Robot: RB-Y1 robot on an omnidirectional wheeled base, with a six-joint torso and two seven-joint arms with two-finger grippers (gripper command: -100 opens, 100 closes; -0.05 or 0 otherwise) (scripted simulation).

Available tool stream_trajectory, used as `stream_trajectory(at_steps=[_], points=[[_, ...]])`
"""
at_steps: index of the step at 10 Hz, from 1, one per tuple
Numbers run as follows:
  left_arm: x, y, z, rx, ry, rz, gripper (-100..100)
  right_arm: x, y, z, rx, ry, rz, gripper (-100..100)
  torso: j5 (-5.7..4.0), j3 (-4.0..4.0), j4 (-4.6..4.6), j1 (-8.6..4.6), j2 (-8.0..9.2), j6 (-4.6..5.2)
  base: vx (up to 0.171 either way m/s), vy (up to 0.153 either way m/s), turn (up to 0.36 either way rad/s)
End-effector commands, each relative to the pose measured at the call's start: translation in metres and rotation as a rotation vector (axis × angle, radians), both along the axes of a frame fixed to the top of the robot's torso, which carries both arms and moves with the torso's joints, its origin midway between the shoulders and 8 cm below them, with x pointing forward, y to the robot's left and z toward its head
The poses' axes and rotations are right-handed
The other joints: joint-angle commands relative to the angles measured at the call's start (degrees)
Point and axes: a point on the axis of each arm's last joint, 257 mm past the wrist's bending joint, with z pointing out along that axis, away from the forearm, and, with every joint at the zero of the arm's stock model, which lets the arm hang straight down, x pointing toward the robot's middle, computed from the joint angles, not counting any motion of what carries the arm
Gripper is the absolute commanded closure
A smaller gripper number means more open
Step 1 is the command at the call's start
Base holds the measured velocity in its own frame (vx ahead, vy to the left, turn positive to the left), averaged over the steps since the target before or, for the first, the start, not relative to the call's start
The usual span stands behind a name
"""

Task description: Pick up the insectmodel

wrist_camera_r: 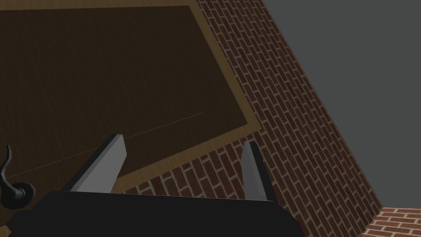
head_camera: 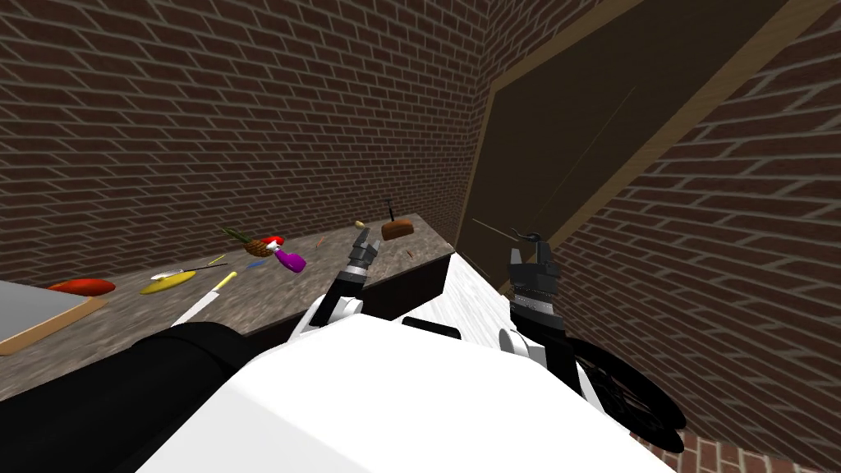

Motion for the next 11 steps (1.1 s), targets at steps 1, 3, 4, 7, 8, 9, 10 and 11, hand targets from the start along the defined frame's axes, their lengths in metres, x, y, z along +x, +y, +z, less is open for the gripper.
stream_trajectory(at_steps=[1,3,4,7,8,9,10,11], points=[[0.003,0.005,-0.009,0.001,0.049,0.001,-100,0.000,0.000,0.000,0.000,0.000,0.000,0,0.00,0.00,0.00,0.00,0.00,0.00,0.012,-0.002,-0.141],[0.005,0.010,-0.018,0.001,0.091,0.002,-100,0.000,0.000,0.000,0.000,0.000,0.000,0,0.00,0.00,0.00,0.01,0.00,-0.01,0.012,0.003,-0.071],[0.006,0.011,-0.020,0.001,0.101,0.005,-100,0.000,0.000,0.000,0.000,0.000,0.000,0,0.00,-0.01,0.00,0.01,-0.01,0.01,0.012,0.004,-0.056],[0.008,0.020,-0.038,0.002,0.191,0.008,-100,0.000,0.000,0.000,0.000,0.000,0.000,0,0.00,0.00,0.00,0.01,-0.01,-0.01,0.013,0.003,-0.100],[0.008,0.021,-0.040,0.001,0.198,0.010,-100,0.000,0.000,0.000,0.000,0.000,0.000,0,0.00,-0.01,0.00,0.01,-0.01,0.01,0.013,0.004,-0.061],[0.008,0.025,-0.047,0.003,0.238,0.010,-100,0.000,0.000,0.000,0.000,0.000,0.000,0,0.00,-0.01,0.00,0.01,-0.01,-0.01,0.016,0.001,-0.120],[0.009,0.026,-0.050,0.002,0.249,0.014,-100,0.000,0.000,0.000,0.000,0.000,0.000,0,0.00,-0.01,0.00,0.01,-0.02,0.01,0.012,0.005,-0.064],[0.008,0.030,-0.057,0.004,0.288,0.014,-100,0.000,0.000,0.000,0.000,0.000,0.000,0,0.00,0.00,0.00,0.01,-0.01,-0.01,0.015,0.003,-0.101]])
